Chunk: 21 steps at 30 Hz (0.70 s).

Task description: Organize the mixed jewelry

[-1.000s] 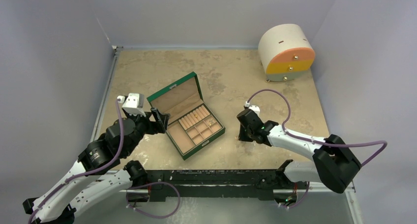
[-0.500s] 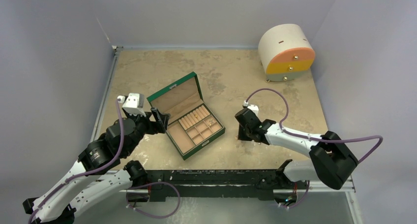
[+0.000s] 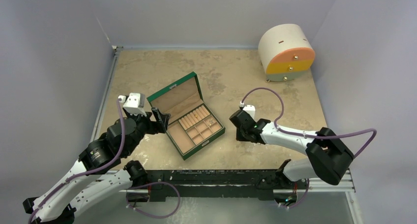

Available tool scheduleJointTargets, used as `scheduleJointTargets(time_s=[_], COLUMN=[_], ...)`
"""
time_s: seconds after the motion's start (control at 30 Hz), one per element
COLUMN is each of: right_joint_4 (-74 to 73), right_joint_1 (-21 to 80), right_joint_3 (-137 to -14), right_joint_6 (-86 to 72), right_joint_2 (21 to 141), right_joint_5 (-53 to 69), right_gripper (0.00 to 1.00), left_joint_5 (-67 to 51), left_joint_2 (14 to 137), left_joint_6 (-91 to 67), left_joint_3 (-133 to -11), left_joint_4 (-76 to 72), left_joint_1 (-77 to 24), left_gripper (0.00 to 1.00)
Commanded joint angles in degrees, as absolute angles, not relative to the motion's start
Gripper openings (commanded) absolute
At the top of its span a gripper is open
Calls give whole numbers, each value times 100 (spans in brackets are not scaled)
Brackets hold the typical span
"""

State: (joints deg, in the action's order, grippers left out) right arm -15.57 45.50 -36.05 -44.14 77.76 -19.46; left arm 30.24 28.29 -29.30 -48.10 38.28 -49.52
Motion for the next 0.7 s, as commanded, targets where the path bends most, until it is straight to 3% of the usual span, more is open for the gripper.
scheduleJointTargets(time_s=[0.0,0.2,0.3,0.67], right_joint_4=[-2019,-2039,-1980,-2089], right_joint_1=[4711,4799,4806,4843], right_joint_3=[-3804,-3824,-3832,-3944], right_joint_6=[-4642,-4781,-4807,-4640], right_joint_2=[7864,7981,8034,7488], right_joint_5=[-2302,-2372,-2344,-2392], right_gripper=[10,6,0,0], left_joint_5=[2997,2989,2973,2774], left_joint_2=[2816,2776,2777,2883], left_joint_6=[-2848,-2848,-2848,-2876], left_joint_3=[-4847,-4838,-4841,-4917], left_joint_4=[3586,3586,3578,3568], left_joint_1=[-4922,-4928,-4927,-4924], left_gripper=[78,78,78,78])
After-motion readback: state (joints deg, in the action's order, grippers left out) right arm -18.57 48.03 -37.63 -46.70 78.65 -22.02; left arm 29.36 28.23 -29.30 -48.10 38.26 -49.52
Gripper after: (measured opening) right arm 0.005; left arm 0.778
